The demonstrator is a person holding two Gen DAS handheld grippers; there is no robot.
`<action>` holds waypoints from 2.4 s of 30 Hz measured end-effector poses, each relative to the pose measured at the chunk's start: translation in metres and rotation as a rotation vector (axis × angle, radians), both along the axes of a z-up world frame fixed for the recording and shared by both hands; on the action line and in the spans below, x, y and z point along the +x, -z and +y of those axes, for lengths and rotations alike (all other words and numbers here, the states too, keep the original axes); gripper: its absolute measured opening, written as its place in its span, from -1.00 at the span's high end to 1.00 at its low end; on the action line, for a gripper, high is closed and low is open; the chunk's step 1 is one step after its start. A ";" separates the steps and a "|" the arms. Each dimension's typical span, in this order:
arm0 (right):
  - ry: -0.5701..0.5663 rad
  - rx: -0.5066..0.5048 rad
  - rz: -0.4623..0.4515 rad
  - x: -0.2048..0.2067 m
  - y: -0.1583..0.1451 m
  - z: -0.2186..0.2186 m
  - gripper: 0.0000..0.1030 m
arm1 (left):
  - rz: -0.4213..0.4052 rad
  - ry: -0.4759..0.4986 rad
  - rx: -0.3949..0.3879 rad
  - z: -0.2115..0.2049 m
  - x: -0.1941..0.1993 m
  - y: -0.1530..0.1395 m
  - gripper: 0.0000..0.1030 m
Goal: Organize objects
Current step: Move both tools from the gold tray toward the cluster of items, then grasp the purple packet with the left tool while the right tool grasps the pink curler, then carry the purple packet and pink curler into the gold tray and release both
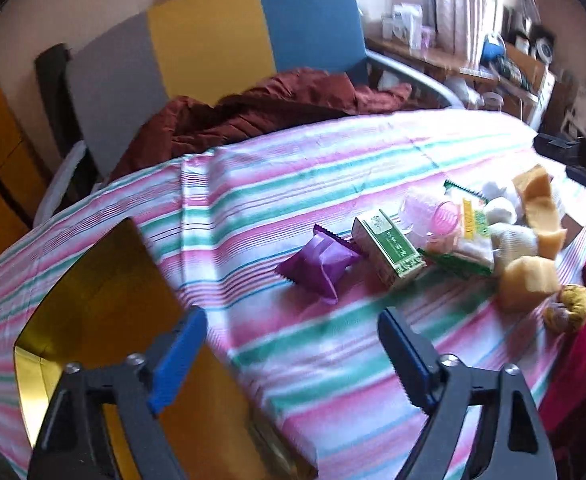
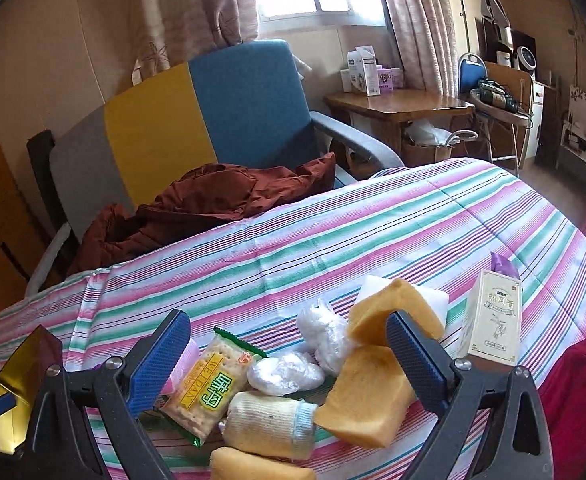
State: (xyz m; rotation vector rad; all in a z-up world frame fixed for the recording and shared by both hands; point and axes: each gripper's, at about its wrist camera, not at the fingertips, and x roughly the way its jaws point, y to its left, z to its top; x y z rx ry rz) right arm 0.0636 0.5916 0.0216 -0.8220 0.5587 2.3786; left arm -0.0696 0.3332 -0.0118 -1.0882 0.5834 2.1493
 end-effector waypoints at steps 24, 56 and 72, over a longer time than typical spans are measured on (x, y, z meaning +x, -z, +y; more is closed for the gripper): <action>-0.187 -0.051 -0.042 -0.028 0.011 -0.029 -0.73 | -0.130 0.083 -0.080 0.048 -0.046 0.051 0.30; -0.516 -0.031 -0.065 -0.089 -0.013 -0.150 0.67 | -0.117 -0.381 0.211 -0.230 -0.026 -0.003 0.30; -0.278 -0.059 -0.272 -0.085 0.028 -0.083 0.11 | -0.146 -0.432 0.263 -0.267 -0.007 0.006 0.30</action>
